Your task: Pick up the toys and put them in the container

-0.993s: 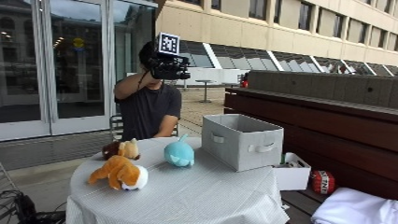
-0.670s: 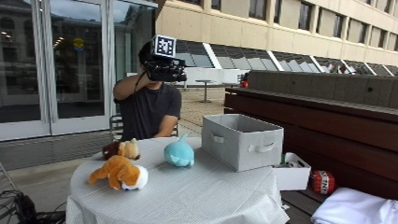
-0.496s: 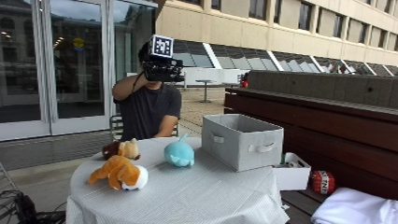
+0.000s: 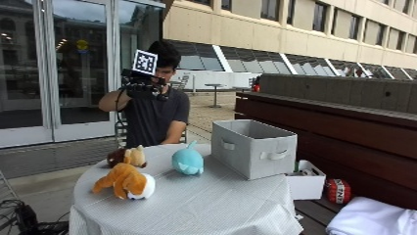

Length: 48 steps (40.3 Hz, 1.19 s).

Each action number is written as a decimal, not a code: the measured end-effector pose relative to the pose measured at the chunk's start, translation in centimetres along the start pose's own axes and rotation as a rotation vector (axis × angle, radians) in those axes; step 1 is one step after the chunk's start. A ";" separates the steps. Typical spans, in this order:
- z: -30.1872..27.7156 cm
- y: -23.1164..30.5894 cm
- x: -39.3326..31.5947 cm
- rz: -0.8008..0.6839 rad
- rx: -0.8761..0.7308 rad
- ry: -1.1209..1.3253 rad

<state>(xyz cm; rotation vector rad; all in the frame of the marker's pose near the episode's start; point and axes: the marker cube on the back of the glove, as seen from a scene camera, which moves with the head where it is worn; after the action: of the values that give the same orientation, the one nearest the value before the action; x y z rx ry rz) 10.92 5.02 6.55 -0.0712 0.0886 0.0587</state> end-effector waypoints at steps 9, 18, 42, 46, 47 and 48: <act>5.5 1.5 2.6 -0.040 0.057 0.023; 12.1 4.9 3.3 0.087 -0.101 0.001; 25.6 7.9 3.3 0.004 -0.222 -0.174; 26.2 8.5 3.3 0.008 -0.294 -0.190; 26.2 8.5 3.3 0.003 -0.306 -0.190; 26.3 8.6 3.4 -0.002 -0.315 -0.189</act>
<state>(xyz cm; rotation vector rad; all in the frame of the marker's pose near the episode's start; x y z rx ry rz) 16.02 15.66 31.78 -0.3793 -0.1104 0.0763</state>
